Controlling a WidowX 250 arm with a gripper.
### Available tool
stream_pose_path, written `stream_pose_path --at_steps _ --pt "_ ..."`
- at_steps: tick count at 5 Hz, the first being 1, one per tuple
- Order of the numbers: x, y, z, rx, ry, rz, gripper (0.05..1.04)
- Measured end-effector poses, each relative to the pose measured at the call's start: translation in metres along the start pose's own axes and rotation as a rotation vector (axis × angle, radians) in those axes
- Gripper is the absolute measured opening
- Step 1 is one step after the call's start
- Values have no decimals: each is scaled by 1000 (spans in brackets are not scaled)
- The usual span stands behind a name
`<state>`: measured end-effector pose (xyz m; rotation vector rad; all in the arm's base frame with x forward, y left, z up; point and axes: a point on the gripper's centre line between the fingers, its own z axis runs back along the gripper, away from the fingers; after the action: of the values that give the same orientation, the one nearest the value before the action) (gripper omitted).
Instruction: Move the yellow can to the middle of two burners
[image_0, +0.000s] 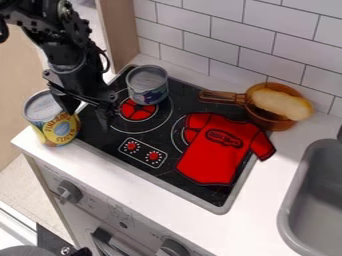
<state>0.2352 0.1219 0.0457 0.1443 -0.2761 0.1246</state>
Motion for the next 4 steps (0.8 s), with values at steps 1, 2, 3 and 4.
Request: stream_pose_path --at_steps 1,2,3,4 --pt "-4 -2 -3 -12 20 8 999" --pt "-3 -15 1 -73 32 24 999" --pt "4 -26 14 -93 5 -6 999" --pt "10 -31 29 -100 -11 -78 1000"
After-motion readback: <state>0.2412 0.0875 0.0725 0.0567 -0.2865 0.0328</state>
